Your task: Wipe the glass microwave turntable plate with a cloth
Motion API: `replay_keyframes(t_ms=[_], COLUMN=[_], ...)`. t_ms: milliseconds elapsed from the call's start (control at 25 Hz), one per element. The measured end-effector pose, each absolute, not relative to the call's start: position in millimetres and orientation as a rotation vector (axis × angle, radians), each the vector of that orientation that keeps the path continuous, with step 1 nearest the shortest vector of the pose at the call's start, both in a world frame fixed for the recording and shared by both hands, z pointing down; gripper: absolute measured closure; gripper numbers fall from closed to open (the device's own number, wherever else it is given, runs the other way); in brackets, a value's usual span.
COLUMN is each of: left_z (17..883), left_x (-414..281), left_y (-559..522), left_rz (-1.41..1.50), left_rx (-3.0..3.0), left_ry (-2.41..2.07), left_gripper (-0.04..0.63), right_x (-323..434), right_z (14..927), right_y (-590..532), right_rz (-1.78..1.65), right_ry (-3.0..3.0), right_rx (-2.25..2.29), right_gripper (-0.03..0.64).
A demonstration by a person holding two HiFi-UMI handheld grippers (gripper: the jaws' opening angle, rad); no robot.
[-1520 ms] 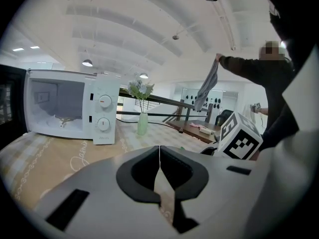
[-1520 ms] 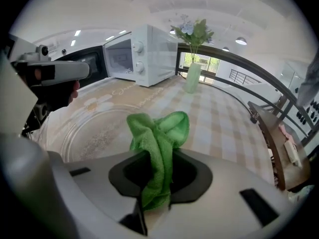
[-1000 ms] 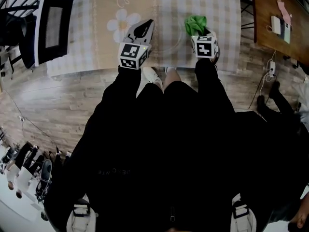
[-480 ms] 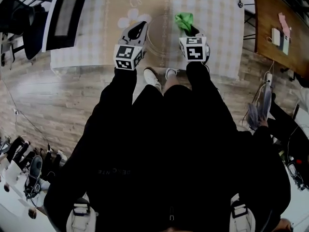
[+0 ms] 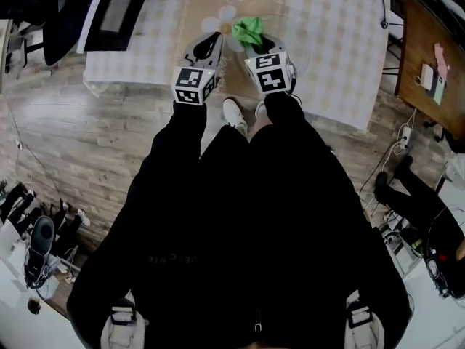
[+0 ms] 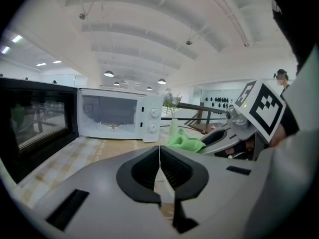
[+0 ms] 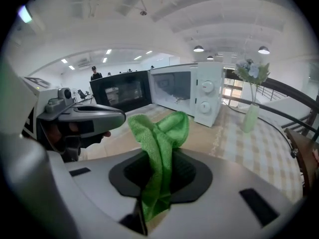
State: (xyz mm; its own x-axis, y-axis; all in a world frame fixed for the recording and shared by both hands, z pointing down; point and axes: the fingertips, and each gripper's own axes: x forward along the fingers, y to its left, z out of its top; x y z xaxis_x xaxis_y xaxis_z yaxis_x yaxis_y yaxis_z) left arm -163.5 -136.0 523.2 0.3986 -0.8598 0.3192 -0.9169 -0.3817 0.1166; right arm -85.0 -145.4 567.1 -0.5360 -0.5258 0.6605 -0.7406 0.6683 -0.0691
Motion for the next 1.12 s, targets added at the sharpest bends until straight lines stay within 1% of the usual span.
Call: replay_keyframes(t_ms=[320, 520, 680, 840, 920, 1120], left_z=[538.4, 537.3, 540.1, 550.6, 553.0, 538.6], left_x=[-185.1, -146.6, -121.3, -147.3, -151.2, -94.2], left_y=[-118.7, -109.0, -106.0, -110.1, -113.9, -116.3], left_rz=[0.317, 0.338, 0.348, 0.351, 0.350, 0.352], left_rx=[2.337, 2.344, 2.339, 2.331, 2.331, 2.367], left_ry=[-1.573, -1.564, -1.552, -1.533, -1.524, -1.486], left_gripper=[0.574, 0.574, 0.574, 0.574, 0.574, 0.574], right_x=[-127.8, -85.1, -62.7, -89.0, -87.8, -18.4], right_z=[611.6, 644.9, 649.1, 653.7, 655.7, 643.1], right_y=[-122.8, -118.2, -120.1, -122.7, -125.2, -124.6], right_rz=[0.544, 0.555, 0.526, 0.515, 0.510, 0.499], right_ry=[-2.250, -2.168, -2.159, -2.144, -2.129, -2.102], right_rx=[0.846, 0.828, 0.818, 0.826, 0.841, 0.898], right_gripper=[0.526, 0.525, 0.524, 0.525, 0.525, 0.525])
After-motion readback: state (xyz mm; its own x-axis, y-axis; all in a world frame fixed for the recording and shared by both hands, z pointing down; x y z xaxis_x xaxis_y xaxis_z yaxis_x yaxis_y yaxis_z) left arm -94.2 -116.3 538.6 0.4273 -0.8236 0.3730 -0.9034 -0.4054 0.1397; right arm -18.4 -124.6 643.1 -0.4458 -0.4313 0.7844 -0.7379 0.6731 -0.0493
